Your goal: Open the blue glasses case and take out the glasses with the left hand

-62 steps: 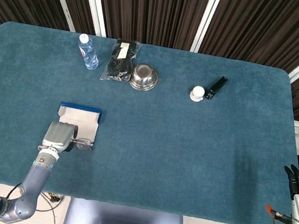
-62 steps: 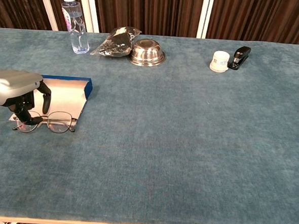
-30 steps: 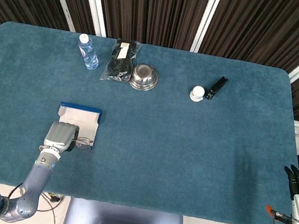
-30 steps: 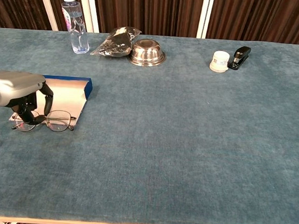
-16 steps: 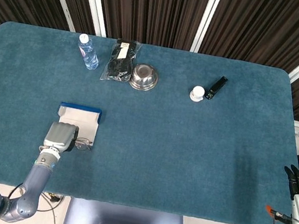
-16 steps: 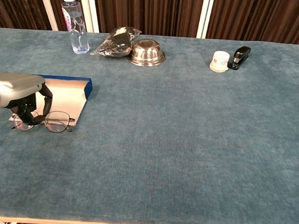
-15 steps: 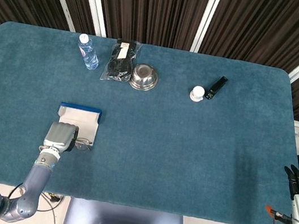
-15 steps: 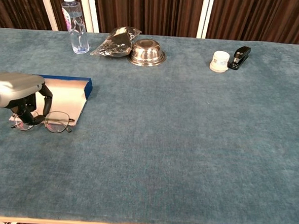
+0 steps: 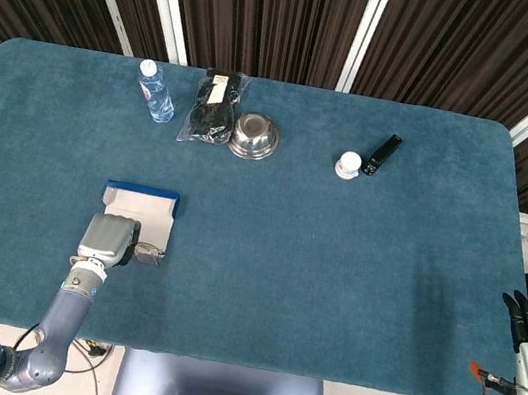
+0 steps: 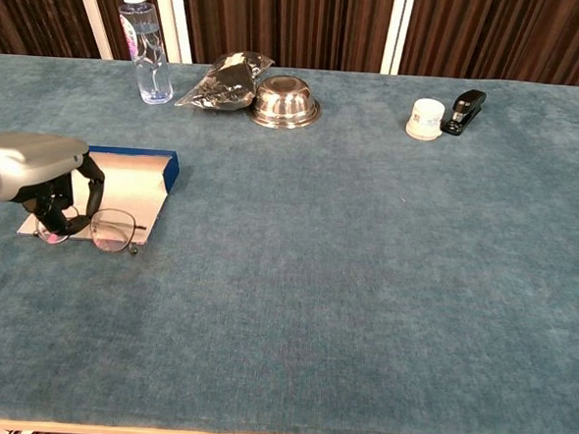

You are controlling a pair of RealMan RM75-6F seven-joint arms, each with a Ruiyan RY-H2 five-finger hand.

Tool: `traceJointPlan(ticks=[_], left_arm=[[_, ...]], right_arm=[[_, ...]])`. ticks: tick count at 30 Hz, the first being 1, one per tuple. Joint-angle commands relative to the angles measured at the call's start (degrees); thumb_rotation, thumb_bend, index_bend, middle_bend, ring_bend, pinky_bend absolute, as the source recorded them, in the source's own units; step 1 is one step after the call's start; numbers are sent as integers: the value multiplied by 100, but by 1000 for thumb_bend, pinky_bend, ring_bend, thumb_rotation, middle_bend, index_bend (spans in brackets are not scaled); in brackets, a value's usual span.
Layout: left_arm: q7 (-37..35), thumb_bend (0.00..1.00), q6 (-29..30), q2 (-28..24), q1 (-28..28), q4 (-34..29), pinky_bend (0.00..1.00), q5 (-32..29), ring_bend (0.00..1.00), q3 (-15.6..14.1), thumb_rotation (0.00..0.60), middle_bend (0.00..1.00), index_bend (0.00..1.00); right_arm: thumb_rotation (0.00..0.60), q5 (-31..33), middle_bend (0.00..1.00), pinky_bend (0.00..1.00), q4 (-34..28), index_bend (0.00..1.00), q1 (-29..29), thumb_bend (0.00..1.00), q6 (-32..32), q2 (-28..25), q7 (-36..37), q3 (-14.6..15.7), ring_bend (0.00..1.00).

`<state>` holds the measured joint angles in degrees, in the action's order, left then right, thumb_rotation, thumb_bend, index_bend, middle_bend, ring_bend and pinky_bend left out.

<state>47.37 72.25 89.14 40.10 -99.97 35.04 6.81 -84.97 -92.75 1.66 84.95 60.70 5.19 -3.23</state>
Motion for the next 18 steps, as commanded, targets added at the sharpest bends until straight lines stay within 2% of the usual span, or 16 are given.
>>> traceJointPlan(ticks=[1,10,18], left_arm=[[30,430,48,-56,32,-106,1000,29,1000,59,600,1000,573],[245,430,90,-43,260,-307,1000,-161,1000,329,600,1000,573],[586,431,124,234,619,-400,1000,-417,1000,572,600,1000,572]], right_arm=[[600,-2,0,212,3,0,-1,159,1,0,3,1,0],[600,1,0,213,-3,0,0,160,-4,-1,-4,2,0],[600,11,0,213,-6,0,5,159,-18,-4,13,0,0]])
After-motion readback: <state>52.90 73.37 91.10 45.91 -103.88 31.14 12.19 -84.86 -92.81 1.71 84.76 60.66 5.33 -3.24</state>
